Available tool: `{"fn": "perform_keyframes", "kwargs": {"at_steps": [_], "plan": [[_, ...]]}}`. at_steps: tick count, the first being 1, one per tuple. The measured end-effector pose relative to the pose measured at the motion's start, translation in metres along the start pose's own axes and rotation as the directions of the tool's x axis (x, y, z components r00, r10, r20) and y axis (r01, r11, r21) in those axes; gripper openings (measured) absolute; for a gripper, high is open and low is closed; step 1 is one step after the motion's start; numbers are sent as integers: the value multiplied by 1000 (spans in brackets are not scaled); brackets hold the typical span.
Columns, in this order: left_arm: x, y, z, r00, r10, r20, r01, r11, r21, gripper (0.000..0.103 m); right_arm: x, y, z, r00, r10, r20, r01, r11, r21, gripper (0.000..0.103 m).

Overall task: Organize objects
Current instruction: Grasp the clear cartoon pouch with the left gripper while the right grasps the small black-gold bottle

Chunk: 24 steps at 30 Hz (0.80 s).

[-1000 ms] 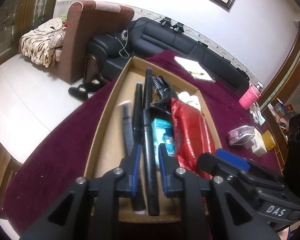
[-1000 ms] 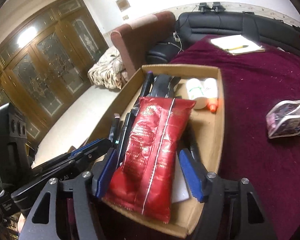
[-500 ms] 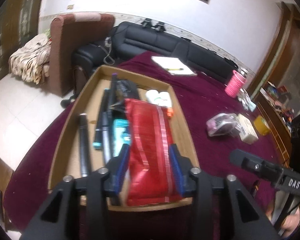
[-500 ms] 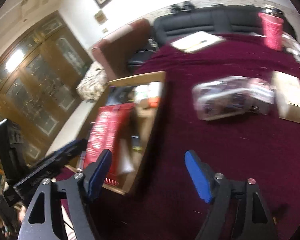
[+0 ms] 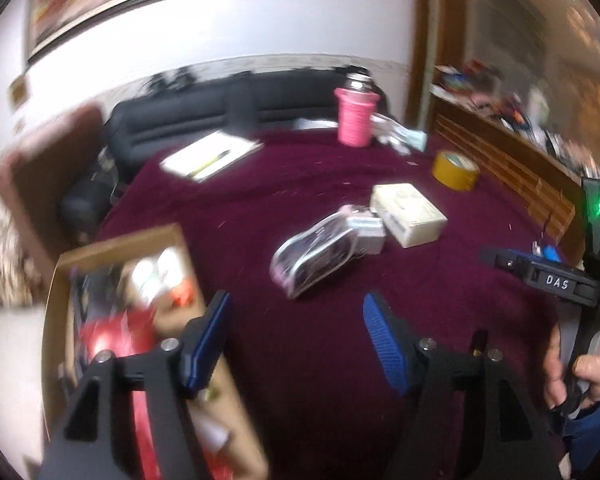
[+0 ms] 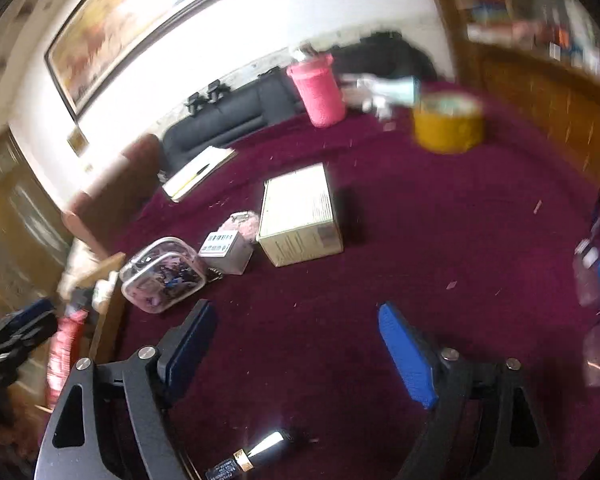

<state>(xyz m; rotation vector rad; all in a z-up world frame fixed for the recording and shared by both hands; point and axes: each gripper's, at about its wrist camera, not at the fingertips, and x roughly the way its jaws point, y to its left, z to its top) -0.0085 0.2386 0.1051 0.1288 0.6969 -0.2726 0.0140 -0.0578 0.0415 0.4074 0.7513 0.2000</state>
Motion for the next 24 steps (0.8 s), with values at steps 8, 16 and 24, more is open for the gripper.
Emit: {"fn": "perform_keyframes", "kwargs": {"at_steps": [8, 16, 24], "plan": [[66, -15, 31, 989, 0, -149, 33, 976, 217, 75, 3, -12, -1, 990, 128, -65, -122, 988, 96, 89], [124, -23, 40, 975, 61, -215, 1, 962, 274, 77, 16, -20, -3, 976, 181, -121, -165, 977, 134, 90], [133, -28, 24, 963, 47, -264, -29, 997, 71, 28, 16, -17, -6, 979, 147, -139, -132, 985, 115, 89]]}}
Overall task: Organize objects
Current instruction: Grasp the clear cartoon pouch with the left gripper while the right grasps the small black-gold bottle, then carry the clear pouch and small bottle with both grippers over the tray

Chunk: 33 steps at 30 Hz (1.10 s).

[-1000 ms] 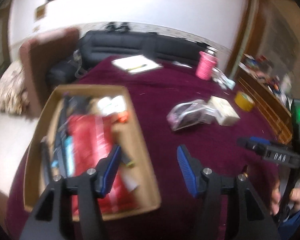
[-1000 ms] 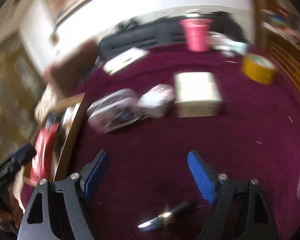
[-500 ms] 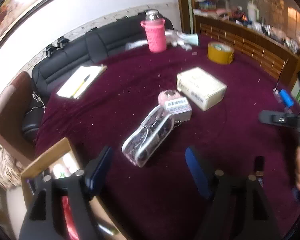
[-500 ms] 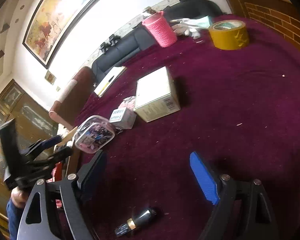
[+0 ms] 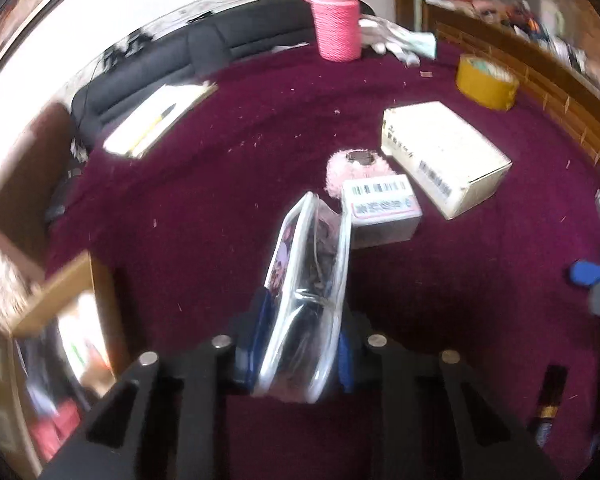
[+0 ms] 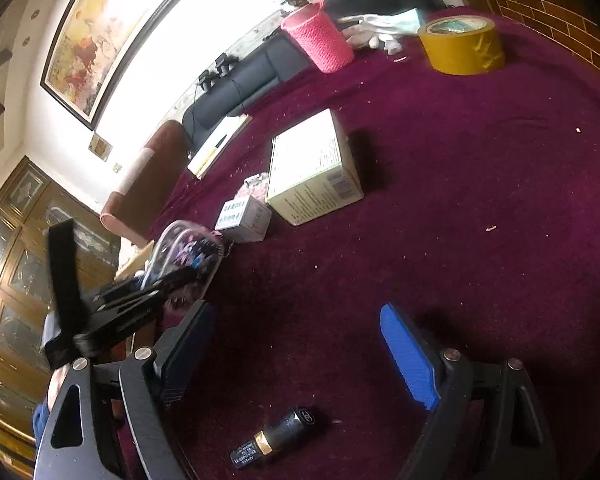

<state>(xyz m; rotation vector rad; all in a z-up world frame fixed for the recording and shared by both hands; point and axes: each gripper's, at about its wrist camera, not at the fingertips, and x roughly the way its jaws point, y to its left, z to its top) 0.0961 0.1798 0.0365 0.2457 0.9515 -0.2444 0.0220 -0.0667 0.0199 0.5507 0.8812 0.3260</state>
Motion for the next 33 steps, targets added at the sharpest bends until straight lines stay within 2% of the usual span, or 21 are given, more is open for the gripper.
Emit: {"fn": "perform_keyframes", "kwargs": {"at_steps": [2, 3, 4, 5, 7, 9, 11, 15, 19, 21, 23, 24, 26, 27, 28, 33], "plan": [[-11, 3, -16, 1000, -22, 2, 22, 996, -83, 28, 2, 4, -3, 1000, -13, -12, 12, 1000, -26, 87], [-19, 3, -27, 1000, -25, 5, 25, 993, -118, 28, 4, 8, -6, 999, -27, -29, 26, 998, -51, 80], [-28, 3, -40, 999, -33, 15, 34, 988, -150, 28, 6, 10, -9, 998, -34, -47, 31, 998, -55, 68], [-34, 2, -50, 999, -38, 22, 41, 985, -168, 28, 6, 10, -14, 997, -37, -74, 34, 998, -45, 66], [-50, 2, -76, 998, -32, 45, 40, 980, -195, 28, 4, 14, -27, 992, -36, -118, 33, 999, -23, 65], [-59, 1, -93, 998, -19, 58, 31, 978, -204, 28, 1, 21, -42, 988, -63, -140, 59, 998, -29, 65], [-62, 2, -105, 998, -15, 68, 29, 978, -207, 28, 1, 25, -57, 984, -54, -172, 53, 998, -16, 65], [-55, 8, -112, 997, -39, 61, 53, 971, -234, 28, -1, 30, -64, 982, -129, -139, 126, 992, -31, 56], [-56, 8, -115, 996, -47, 75, 63, 971, -229, 28, 10, 49, -65, 968, -208, -143, 188, 972, -139, 52], [-55, 9, -116, 996, -51, 79, 68, 971, -229, 28, 21, 69, -70, 949, -291, -118, 254, 933, -256, 52], [-54, 11, -115, 995, -60, 76, 76, 968, -241, 28, 32, 90, -82, 931, -356, -80, 297, 868, -398, 52], [-53, 13, -113, 995, -64, 74, 80, 966, -247, 29, 37, 99, -90, 922, -383, -53, 317, 828, -463, 50], [-49, 13, -110, 996, -58, 65, 73, 965, -251, 30, 36, 102, -98, 920, -392, -20, 327, 794, -512, 39], [-47, 13, -109, 997, -57, 60, 70, 966, -250, 30, 34, 101, -99, 925, -380, -25, 312, 796, -519, 26], [-44, 11, -110, 997, -57, 56, 69, 967, -244, 30, 30, 100, -99, 928, -373, -26, 305, 797, -521, 19], [-48, 11, -117, 994, -76, 81, 95, 959, -266, 29, 10, 80, -95, 966, -254, -52, 207, 876, -435, 19]]}}
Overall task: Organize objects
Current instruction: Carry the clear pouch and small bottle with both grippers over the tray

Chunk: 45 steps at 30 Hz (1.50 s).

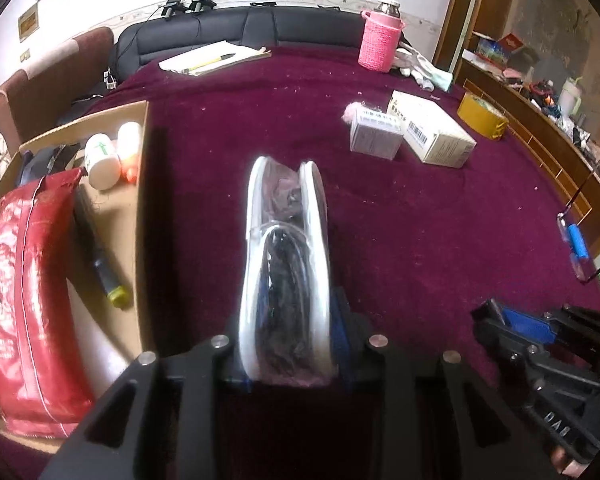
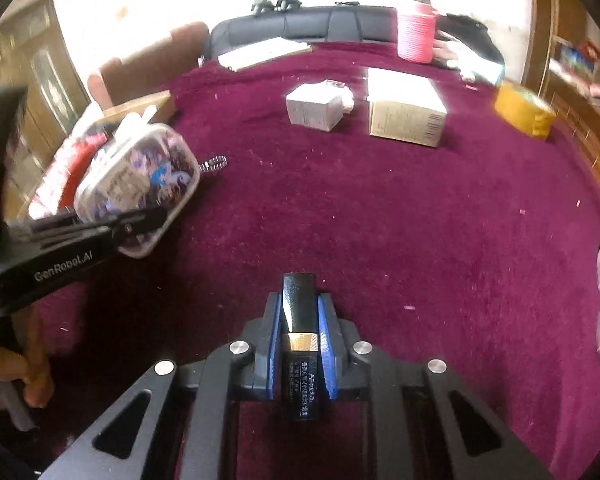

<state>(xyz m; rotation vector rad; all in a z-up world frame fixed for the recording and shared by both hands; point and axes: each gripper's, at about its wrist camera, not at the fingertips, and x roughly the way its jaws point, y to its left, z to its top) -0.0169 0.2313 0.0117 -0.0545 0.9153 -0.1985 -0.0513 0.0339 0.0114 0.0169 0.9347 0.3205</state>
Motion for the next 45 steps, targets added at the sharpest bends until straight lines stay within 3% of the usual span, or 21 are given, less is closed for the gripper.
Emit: {"fn": "perform_keyframes", "kwargs": {"at_steps": [4, 13, 19, 23, 35, 45], "plan": [[-15, 0, 0, 998, -49, 37, 50, 999, -21, 29, -10, -4, 6, 996, 82, 42, -84, 995, 55, 19], [-62, 15, 1, 985, -117, 127, 126, 990, -68, 29, -30, 24, 27, 980, 176, 96, -180, 983, 29, 19], [-98, 49, 0, 974, -93, 205, 121, 985, -125, 29, -35, 60, 52, 968, 234, 95, -232, 972, -23, 19], [-115, 84, -1, 970, -34, 241, 78, 981, -176, 29, -34, 88, 70, 957, 276, 88, -271, 961, -59, 20], [-125, 183, -8, 973, 94, 211, -24, 950, -311, 29, 4, 173, 116, 936, 350, 24, -344, 930, -131, 20], [-103, 220, 5, 984, 103, 143, -51, 943, -330, 30, 63, 219, 170, 935, 353, -35, -354, 927, -121, 20]]}}
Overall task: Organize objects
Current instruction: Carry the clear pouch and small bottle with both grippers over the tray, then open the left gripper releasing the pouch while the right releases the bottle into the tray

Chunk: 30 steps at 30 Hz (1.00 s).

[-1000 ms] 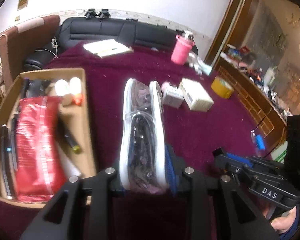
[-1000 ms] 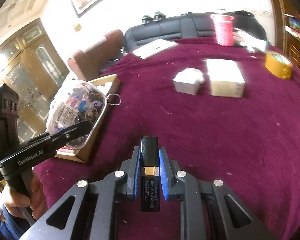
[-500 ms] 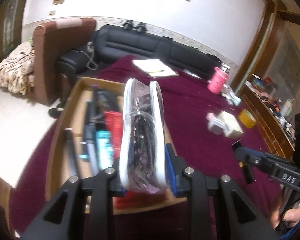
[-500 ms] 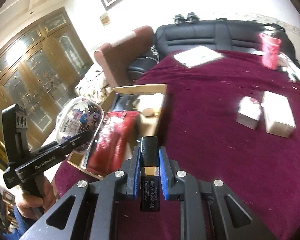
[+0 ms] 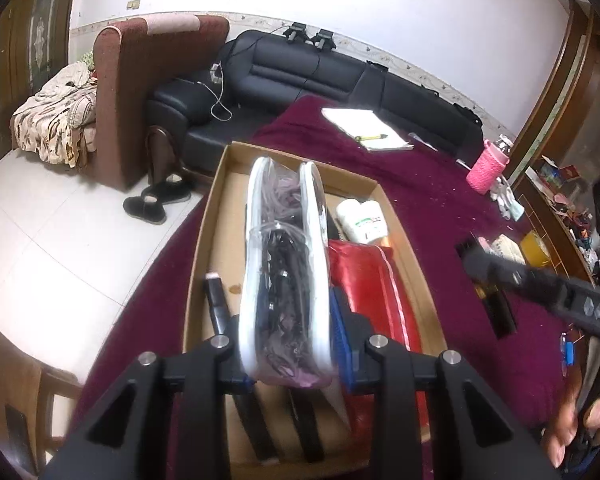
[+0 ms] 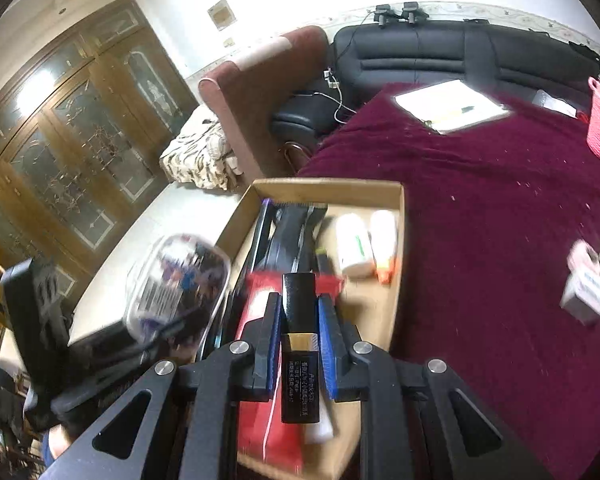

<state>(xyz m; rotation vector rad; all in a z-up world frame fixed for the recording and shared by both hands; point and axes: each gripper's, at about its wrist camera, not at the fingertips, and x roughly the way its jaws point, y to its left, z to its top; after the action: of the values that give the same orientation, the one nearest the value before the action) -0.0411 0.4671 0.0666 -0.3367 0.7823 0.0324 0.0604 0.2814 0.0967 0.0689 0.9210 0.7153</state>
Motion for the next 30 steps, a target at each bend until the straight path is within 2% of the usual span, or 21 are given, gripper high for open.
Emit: {"fn": "perform_keyframes", "kwargs": {"at_steps": [6, 16, 24, 30], "plan": [[17, 13, 16, 999, 24, -27, -25, 1000, -19, 30, 53, -1, 39, 999, -21, -29, 21, 1000, 17, 20], [42, 27, 24, 998, 4, -63, -7, 999, -41, 30, 114, -8, 59, 995, -74, -65, 75, 997, 18, 20], [50, 27, 26, 997, 4, -77, -6, 999, -31, 30, 133, -12, 61, 991, -93, -91, 96, 995, 26, 20], [50, 25, 26, 997, 9, -80, -12, 1000, -28, 32, 129, -21, 61, 993, -67, -96, 74, 995, 67, 23]]}}
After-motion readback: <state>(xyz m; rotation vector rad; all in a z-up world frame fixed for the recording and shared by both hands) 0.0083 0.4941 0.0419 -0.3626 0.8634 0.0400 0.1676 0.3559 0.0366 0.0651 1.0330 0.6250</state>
